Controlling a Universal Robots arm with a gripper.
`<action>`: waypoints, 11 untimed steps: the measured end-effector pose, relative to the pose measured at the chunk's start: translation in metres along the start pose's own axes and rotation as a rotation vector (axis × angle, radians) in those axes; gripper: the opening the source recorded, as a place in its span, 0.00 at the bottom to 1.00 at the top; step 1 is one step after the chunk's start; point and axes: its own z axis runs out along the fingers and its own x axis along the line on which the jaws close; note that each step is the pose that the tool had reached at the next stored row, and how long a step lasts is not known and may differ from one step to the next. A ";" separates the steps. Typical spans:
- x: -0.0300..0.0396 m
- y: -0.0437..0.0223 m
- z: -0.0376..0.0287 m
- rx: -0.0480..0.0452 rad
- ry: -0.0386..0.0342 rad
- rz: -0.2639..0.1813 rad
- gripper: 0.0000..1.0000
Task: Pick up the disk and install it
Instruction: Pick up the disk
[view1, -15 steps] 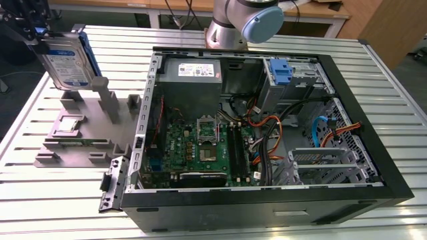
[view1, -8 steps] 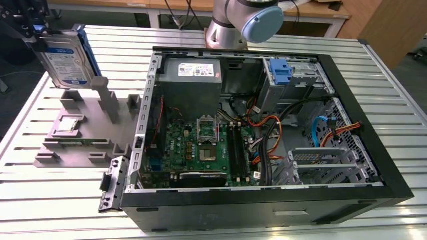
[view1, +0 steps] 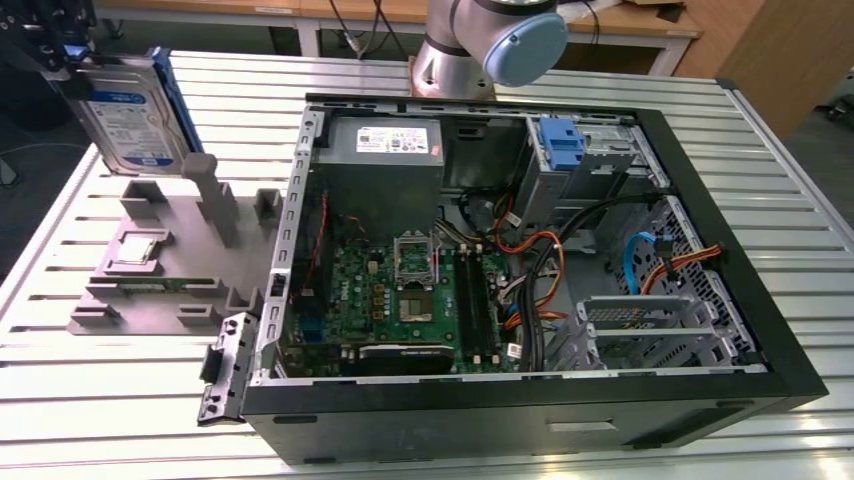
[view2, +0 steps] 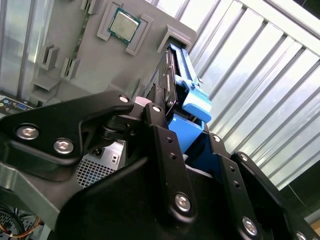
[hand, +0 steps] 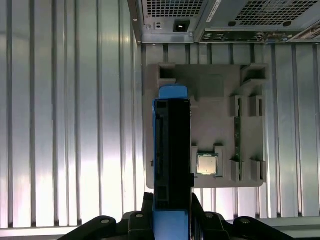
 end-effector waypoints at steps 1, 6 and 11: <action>0.0000 0.0000 -0.0007 0.0001 -0.0001 0.000 0.37; -0.0001 0.0001 -0.0031 0.0001 -0.0001 0.000 0.37; -0.0001 0.0002 -0.0041 0.0002 0.0004 0.000 0.37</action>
